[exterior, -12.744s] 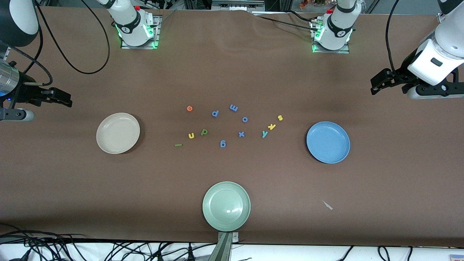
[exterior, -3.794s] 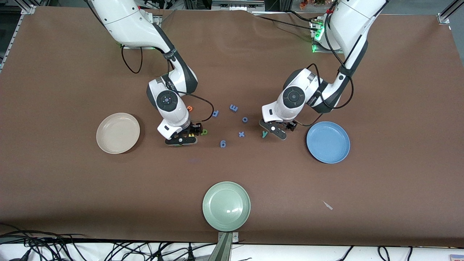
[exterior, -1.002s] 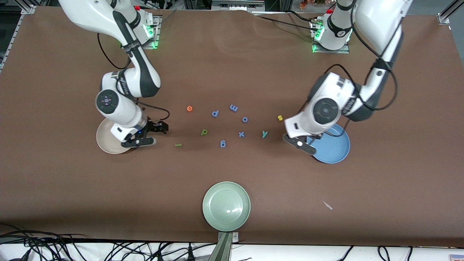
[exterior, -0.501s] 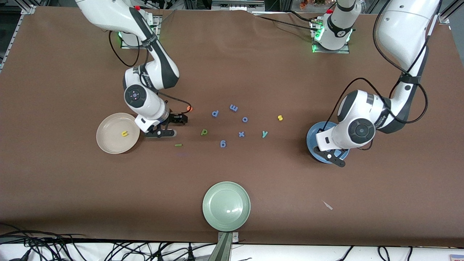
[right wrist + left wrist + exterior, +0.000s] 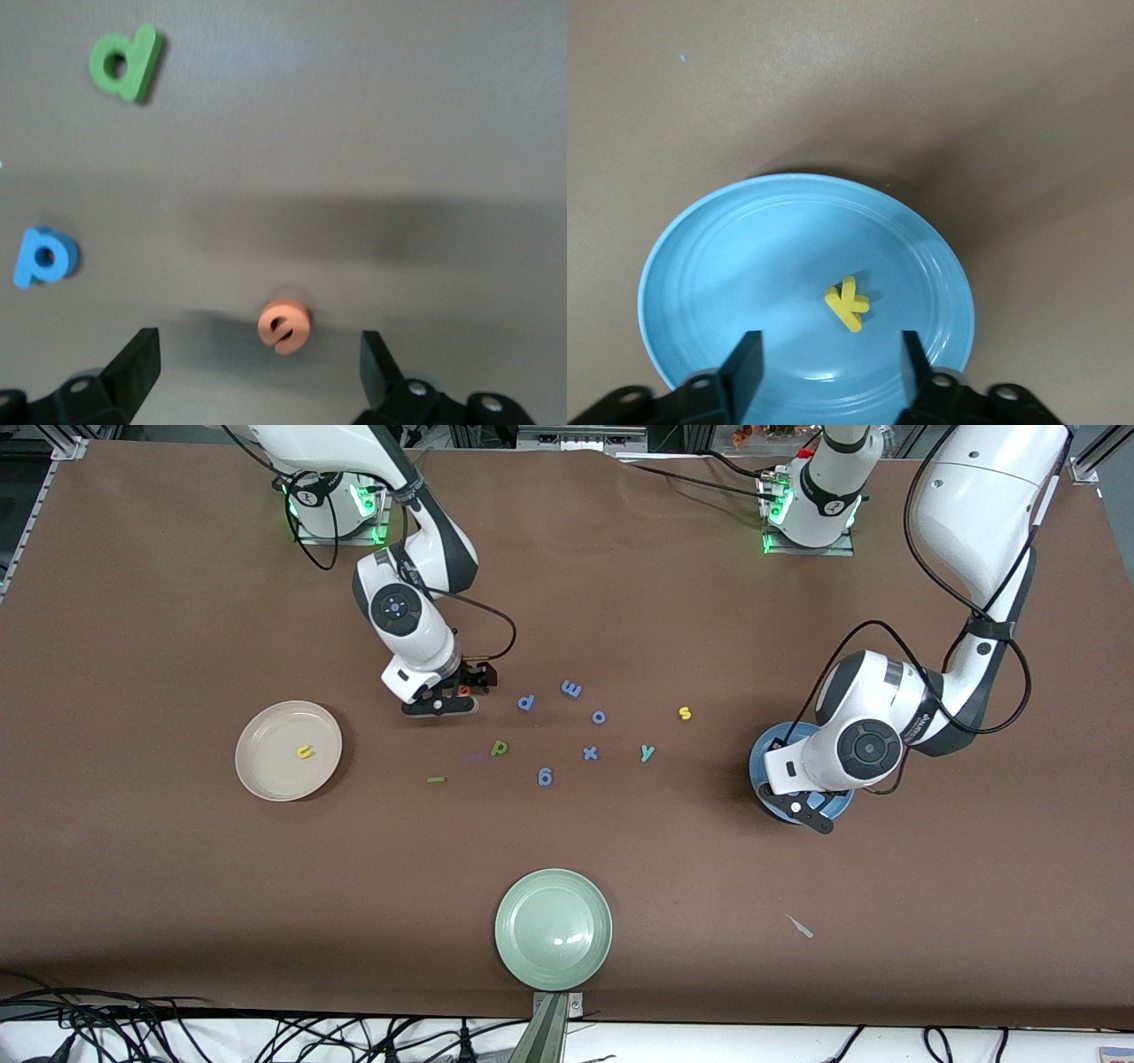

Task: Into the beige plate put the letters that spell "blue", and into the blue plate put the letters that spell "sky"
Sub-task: 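Move both grippers down to the orange e and the teal y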

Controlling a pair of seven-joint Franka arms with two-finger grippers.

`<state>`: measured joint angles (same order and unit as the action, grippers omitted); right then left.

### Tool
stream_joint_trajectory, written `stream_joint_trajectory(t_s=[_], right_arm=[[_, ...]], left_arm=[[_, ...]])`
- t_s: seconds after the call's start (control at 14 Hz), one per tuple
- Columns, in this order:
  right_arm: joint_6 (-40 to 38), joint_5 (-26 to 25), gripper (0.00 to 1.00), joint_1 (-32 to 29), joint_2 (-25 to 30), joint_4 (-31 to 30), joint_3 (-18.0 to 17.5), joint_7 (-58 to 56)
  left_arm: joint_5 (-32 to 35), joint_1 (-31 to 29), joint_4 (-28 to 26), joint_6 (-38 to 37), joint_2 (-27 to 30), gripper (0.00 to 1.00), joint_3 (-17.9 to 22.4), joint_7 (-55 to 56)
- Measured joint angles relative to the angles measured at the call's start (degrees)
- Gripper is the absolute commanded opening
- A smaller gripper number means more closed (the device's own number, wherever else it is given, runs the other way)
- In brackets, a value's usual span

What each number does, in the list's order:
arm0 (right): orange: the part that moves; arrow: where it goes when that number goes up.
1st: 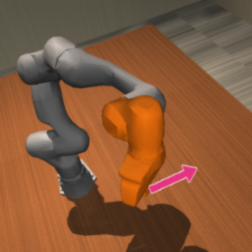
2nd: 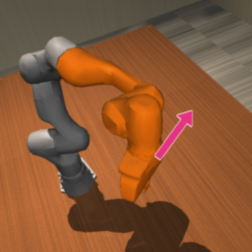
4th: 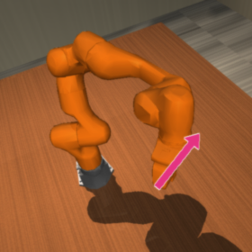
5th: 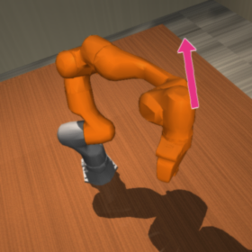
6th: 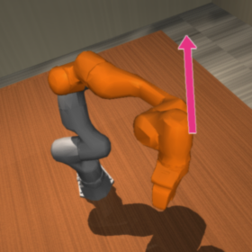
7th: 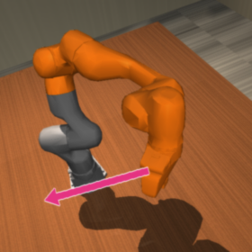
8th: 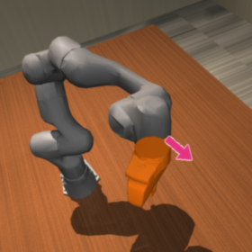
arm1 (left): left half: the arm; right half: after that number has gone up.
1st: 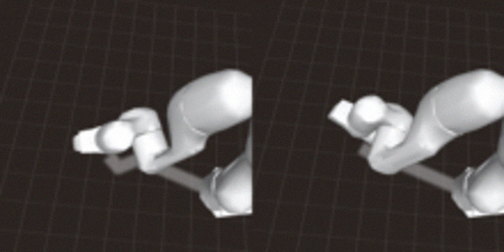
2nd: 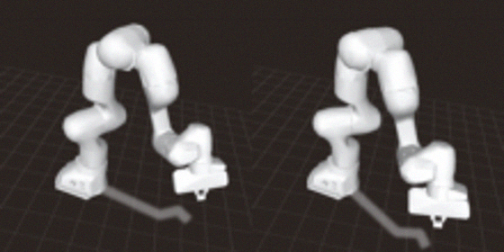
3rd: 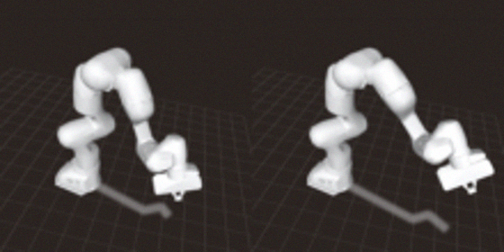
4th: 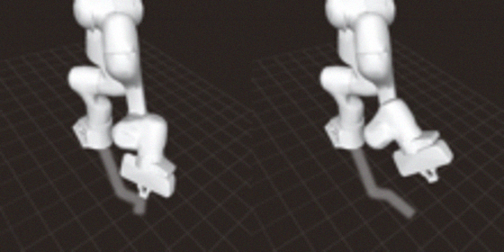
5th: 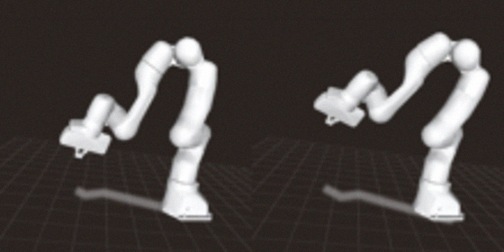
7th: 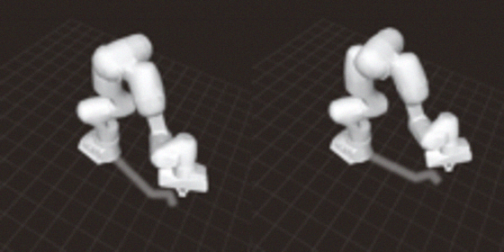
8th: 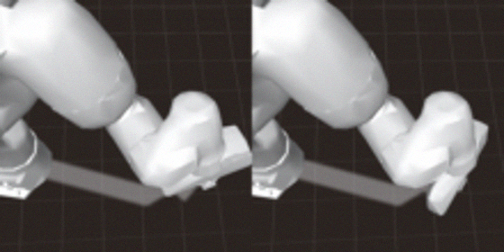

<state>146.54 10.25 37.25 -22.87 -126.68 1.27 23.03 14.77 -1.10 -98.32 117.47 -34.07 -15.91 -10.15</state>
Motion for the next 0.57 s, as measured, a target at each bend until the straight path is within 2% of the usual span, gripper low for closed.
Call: stream_joint_trajectory(t_s=[0.29, 0.57], right_arm=[[0.1, -2.8, 0.98, 0.6, 0.0, -1.4, 0.0, -0.1], [1.0, -4.7, 0.78, 0.6, 0.0, -1.7, 0.0, -0.1]], left_arm=[[0.0, 0.0, 0.6, 0.0, 0.2, 1.00, -0.1, 0.0], [0.0, 0.3, 1.3, 0.0, 1.0, 1.00, -0.8, 0.9]])
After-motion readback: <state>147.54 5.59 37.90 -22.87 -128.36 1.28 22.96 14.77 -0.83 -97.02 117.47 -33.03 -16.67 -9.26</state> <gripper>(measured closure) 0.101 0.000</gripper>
